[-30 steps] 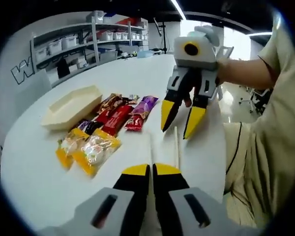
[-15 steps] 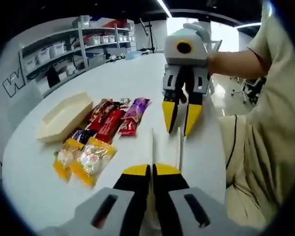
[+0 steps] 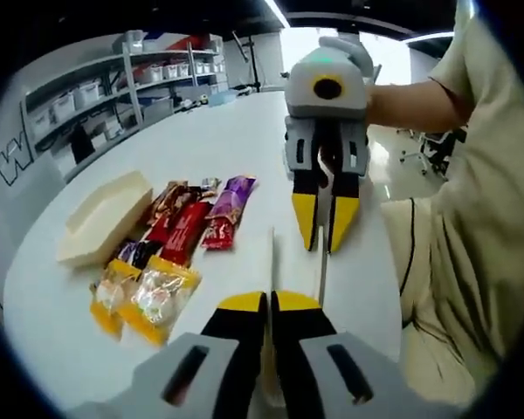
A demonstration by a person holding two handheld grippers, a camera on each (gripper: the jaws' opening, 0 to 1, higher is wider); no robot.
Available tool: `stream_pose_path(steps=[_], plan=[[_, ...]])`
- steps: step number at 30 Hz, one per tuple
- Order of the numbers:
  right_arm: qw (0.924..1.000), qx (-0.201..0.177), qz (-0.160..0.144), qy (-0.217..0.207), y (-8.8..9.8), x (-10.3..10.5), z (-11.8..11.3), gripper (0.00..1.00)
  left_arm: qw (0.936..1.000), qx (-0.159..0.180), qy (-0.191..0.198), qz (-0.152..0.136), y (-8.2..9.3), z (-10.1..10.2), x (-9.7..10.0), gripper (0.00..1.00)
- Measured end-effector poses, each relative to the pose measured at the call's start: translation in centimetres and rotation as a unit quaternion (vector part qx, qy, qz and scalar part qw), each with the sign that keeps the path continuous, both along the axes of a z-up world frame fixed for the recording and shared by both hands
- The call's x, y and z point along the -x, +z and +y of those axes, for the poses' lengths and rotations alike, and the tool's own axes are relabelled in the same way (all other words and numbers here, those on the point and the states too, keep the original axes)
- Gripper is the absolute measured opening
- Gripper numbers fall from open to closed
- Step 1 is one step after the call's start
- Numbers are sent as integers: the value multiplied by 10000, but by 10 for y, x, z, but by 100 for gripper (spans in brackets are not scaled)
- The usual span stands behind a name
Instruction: Place the target food into the container with the food tongs after gripping and lifting it, then release it inside without dropping or visibly crushing the food.
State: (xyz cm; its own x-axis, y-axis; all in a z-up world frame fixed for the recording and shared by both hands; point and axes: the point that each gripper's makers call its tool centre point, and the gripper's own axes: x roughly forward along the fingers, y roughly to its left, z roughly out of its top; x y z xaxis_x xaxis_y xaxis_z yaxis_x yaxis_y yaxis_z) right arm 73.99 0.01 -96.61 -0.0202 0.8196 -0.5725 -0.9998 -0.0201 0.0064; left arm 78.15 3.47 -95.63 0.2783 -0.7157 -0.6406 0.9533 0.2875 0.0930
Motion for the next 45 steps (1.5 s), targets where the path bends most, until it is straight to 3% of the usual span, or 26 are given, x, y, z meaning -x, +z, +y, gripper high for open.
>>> stream_pose_path(steps=[14, 21, 33, 45], plan=[[10000, -62, -30, 55, 1, 0, 0, 0, 10000, 6, -18, 38, -2, -1, 0, 2], [9999, -155, -10, 76, 1, 1, -1, 0, 9992, 241, 231, 226, -1, 0, -1, 3], [9988, -446, 212, -5, 2, 3, -1, 0, 9929, 676, 855, 481, 5, 23, -4, 18], [9956, -822, 398, -212, 8, 0, -6, 0, 9799, 1312, 1376, 604, 15, 37, -8, 33]])
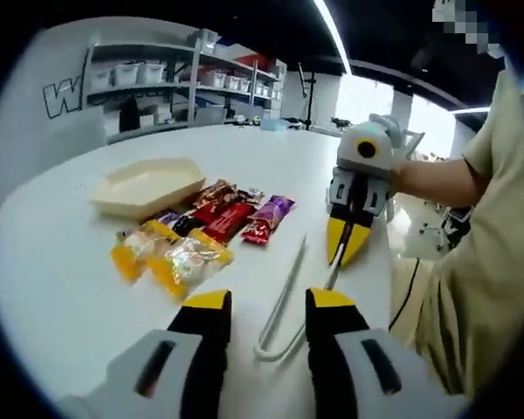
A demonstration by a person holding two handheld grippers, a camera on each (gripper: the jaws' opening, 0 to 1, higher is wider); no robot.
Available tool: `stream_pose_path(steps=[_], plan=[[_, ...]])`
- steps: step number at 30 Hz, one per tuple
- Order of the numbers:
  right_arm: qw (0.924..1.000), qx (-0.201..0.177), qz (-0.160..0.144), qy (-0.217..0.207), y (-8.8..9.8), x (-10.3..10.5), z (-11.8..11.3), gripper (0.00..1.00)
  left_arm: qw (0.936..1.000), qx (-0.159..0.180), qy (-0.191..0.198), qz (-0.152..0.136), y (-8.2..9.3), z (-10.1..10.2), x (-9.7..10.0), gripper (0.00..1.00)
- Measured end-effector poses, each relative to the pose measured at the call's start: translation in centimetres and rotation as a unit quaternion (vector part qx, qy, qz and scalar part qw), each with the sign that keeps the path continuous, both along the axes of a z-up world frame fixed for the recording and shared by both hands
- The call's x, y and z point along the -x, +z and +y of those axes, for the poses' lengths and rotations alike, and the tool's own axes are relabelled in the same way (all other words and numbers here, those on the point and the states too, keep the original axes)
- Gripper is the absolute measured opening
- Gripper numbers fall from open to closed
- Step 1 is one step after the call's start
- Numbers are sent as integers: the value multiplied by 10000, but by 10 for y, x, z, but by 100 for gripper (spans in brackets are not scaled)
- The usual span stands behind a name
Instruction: Place the target food into the container with the food tongs after gripping and lifting it, then release it inside without dropping or visibly crushing the food.
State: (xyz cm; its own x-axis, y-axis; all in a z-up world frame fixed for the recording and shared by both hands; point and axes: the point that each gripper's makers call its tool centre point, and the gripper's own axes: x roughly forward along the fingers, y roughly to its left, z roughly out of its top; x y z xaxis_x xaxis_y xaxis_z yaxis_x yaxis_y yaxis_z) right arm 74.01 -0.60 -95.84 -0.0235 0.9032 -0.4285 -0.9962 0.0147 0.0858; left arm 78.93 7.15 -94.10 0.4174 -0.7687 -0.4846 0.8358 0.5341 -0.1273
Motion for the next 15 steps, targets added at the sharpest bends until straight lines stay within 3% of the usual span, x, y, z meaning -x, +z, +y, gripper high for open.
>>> stream_pose_path(steps=[15], plan=[[9989, -378, 216, -187, 8, -3, -3, 0, 9962, 869, 100, -1, 17, -8, 3, 44]])
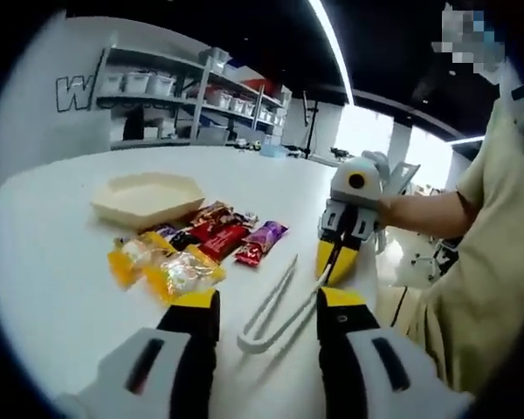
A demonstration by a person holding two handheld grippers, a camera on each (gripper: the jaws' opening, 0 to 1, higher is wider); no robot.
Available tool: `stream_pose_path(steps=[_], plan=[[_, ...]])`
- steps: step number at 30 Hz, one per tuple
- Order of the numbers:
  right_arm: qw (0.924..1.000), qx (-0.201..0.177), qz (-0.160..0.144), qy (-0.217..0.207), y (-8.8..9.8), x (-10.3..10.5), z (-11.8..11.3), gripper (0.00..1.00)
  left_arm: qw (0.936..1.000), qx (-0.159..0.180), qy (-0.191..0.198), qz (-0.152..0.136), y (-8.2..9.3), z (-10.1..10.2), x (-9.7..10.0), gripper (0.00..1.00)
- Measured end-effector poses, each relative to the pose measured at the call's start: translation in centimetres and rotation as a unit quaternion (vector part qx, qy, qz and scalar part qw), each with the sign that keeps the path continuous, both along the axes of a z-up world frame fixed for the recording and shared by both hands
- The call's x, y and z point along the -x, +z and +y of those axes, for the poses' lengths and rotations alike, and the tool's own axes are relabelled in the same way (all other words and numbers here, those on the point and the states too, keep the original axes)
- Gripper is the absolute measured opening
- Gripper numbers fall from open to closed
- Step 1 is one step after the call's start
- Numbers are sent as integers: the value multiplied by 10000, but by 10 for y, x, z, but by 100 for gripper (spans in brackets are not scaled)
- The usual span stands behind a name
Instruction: Place the target food into the container with the food tongs after gripping and lifting it, then release it inside without dropping or visibly crushing the food.
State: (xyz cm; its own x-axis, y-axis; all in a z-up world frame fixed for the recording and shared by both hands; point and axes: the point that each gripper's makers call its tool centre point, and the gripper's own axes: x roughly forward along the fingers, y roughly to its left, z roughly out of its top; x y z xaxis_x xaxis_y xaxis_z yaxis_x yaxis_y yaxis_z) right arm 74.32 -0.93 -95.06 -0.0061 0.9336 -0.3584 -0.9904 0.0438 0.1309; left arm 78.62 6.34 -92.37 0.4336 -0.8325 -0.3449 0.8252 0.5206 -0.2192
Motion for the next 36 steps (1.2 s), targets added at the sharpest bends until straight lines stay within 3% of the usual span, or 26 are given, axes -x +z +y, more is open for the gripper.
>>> stream_pose_path(steps=[11, 18, 22, 31, 36], plan=[[9988, -435, 205, -43, 14, 0, 1, 0, 9984, 563, -66, -32, 8, -14, 6, 47], [9969, -713, 330, 32, 26, 4, 3, 0, 9935, 1139, -35, 17, 20, -22, 4, 46], [9956, -851, 378, 35, 33, 6, 5, 0, 9924, 1229, 27, 29, 20, -23, 2, 48], [9921, -1170, 428, 141, 52, 11, 12, 0, 9786, 2056, -89, -79, 45, -37, 3, 49], [9910, -1251, 427, 196, 60, 13, 15, 0, 9729, 2300, -164, -146, 56, -48, 4, 50]])
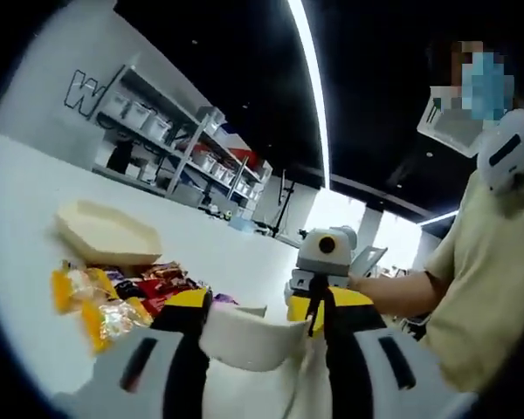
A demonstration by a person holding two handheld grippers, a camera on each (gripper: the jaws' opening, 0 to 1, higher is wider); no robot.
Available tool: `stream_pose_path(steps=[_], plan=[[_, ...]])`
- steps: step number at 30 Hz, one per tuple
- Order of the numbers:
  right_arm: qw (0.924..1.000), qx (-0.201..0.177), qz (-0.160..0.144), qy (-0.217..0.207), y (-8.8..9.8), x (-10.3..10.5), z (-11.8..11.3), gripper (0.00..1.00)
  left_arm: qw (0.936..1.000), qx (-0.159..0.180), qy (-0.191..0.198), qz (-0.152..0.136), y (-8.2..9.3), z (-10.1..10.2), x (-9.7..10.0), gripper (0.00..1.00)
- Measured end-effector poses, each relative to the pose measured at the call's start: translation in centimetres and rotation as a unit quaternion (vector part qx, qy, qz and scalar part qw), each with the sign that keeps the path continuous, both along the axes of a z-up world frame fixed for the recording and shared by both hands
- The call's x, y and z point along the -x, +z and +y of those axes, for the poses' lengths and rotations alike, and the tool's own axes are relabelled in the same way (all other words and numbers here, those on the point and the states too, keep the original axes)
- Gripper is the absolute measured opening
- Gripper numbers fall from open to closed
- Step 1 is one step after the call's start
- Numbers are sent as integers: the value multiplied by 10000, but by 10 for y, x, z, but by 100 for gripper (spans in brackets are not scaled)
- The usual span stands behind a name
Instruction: Place the target food into the container with the food tongs after gripping and lifting it, then release it inside without dropping or visibly crushing the food.
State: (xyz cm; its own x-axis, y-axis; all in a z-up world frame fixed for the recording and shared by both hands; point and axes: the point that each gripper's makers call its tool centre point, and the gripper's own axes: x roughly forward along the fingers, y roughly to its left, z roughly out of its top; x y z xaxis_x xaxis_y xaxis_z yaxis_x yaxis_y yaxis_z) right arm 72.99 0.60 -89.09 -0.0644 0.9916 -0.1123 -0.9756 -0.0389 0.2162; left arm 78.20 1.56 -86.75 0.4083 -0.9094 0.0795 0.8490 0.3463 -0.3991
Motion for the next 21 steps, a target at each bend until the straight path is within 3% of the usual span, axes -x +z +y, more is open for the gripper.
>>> stream_pose_path(steps=[13, 21], plan=[[9998, -116, -43, 174, 13, 5, 5, 0, 9986, 511, -62, -154, 25, -12, -1, 50], [9996, -143, -55, 227, 17, 5, 7, 0, 9982, 575, -109, -150, 30, -16, 0, 48]])
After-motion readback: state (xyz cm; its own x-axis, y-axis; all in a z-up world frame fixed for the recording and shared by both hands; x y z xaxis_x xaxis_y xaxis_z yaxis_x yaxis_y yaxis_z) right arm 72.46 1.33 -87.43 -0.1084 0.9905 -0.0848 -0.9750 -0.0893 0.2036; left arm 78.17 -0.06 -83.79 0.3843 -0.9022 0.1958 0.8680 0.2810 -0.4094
